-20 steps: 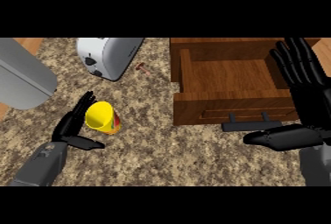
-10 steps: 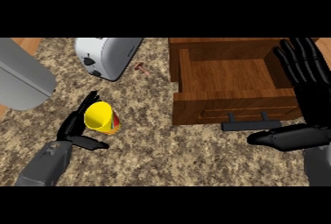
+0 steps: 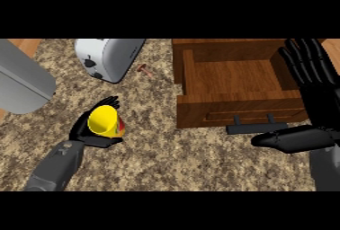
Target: Pick up the cup, place it into the drawer and close the drawer
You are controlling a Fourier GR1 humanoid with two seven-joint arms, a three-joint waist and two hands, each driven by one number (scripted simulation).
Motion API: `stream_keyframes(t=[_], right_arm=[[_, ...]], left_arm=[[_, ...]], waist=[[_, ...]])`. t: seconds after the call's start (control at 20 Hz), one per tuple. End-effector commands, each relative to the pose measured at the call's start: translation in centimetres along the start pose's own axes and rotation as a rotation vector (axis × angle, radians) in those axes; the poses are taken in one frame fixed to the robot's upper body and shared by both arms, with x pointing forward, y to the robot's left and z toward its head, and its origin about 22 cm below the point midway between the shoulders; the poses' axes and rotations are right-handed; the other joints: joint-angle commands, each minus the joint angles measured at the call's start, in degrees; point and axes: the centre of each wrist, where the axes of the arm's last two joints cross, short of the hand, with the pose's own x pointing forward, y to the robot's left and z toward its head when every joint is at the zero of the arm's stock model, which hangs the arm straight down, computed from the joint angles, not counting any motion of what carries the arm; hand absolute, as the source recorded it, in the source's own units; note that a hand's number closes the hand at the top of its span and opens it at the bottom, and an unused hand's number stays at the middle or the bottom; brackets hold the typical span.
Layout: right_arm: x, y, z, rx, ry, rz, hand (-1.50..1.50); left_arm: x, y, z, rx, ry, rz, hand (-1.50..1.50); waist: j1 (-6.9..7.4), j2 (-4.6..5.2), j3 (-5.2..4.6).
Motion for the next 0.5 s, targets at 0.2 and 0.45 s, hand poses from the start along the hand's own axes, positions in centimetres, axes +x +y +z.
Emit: stream_keyframes(t=[0.2, 0.45], right_arm=[[-0.7, -0.5, -0.1, -0.005, 0.015, 0.015, -1.50], [-0.4, -0.3, 0.5, -0.008, 0.021, 0.001, -1.50]], left_arm=[[-0.2, -0.9, -0.3, 0.021, -0.284, -0.067, 1.50], [-0.8, -0.1, 1.4, 0.332, -0.315, -0.233, 1.50]], waist=[[0.77, -0.12, 0.06], [1.10, -0.24, 0.09]])
